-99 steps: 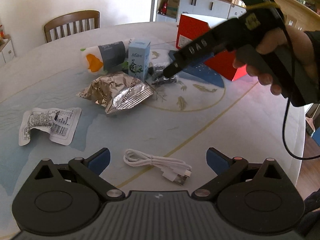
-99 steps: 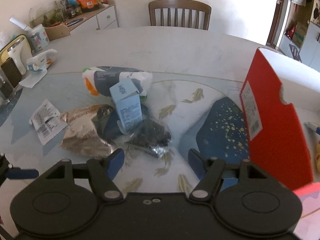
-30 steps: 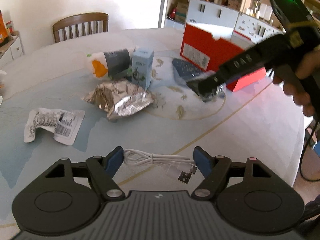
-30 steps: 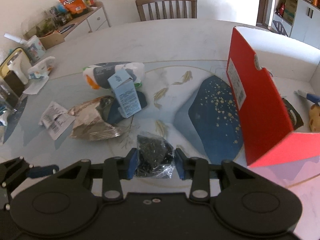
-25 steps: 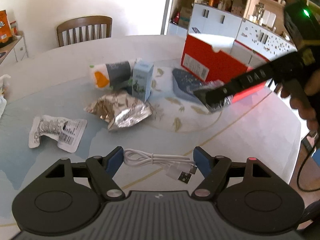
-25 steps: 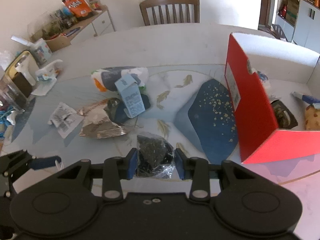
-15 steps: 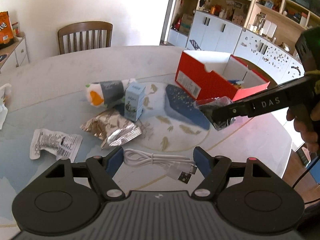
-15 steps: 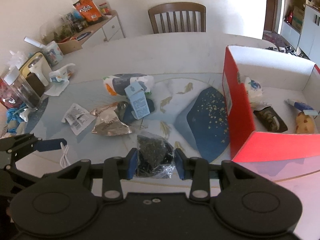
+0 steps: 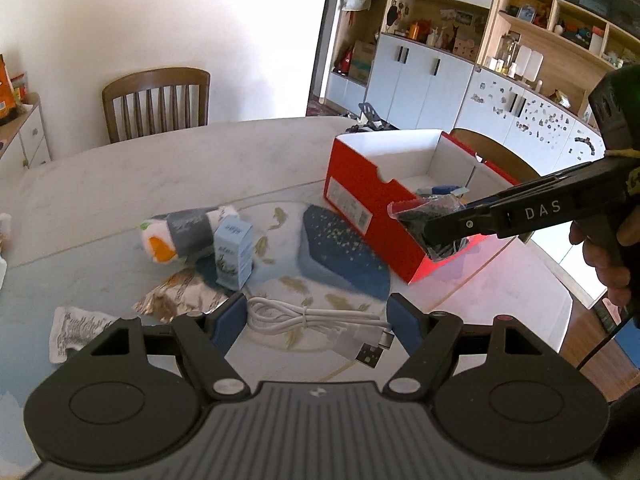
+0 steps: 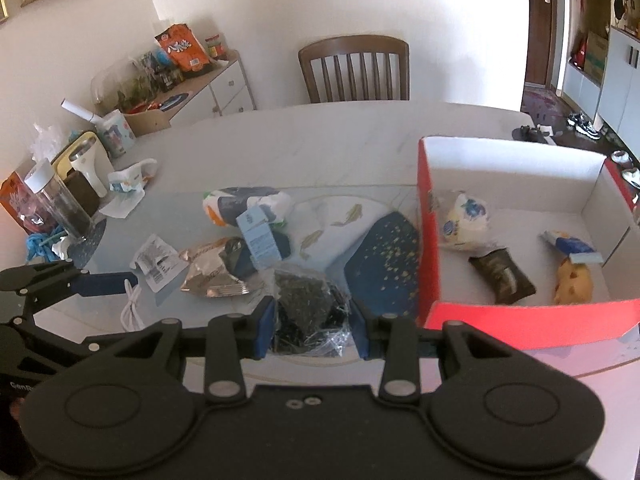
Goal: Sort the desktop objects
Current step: 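Lift and carry the white cable and black packet over the red shoebox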
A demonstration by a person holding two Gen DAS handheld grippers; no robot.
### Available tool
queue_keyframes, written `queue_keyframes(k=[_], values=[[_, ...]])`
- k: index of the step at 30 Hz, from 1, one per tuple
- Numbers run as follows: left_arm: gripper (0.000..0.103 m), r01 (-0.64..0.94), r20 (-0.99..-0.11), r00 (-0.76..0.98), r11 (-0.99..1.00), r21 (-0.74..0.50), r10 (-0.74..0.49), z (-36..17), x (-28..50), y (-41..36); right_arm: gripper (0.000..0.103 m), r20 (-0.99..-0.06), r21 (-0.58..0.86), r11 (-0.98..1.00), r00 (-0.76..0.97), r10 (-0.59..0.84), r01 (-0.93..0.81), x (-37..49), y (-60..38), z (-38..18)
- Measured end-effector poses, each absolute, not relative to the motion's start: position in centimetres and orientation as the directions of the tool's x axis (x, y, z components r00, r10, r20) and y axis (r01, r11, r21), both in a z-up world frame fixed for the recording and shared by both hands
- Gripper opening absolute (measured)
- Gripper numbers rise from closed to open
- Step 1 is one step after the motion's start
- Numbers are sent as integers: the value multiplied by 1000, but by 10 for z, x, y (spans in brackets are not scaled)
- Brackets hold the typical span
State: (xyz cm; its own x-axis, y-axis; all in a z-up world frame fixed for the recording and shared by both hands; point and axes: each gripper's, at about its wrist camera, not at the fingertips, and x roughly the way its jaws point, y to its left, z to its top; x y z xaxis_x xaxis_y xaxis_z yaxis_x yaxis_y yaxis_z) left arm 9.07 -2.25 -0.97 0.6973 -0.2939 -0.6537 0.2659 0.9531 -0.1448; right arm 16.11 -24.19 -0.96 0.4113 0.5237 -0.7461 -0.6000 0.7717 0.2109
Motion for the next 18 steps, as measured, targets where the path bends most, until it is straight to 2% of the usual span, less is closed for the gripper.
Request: queue_keyframes(k=[18], values=[[76, 319, -649, 690, 940, -125, -320, 3, 140, -101, 38, -724, 211, 778, 440, 531, -592, 208, -308, 2]])
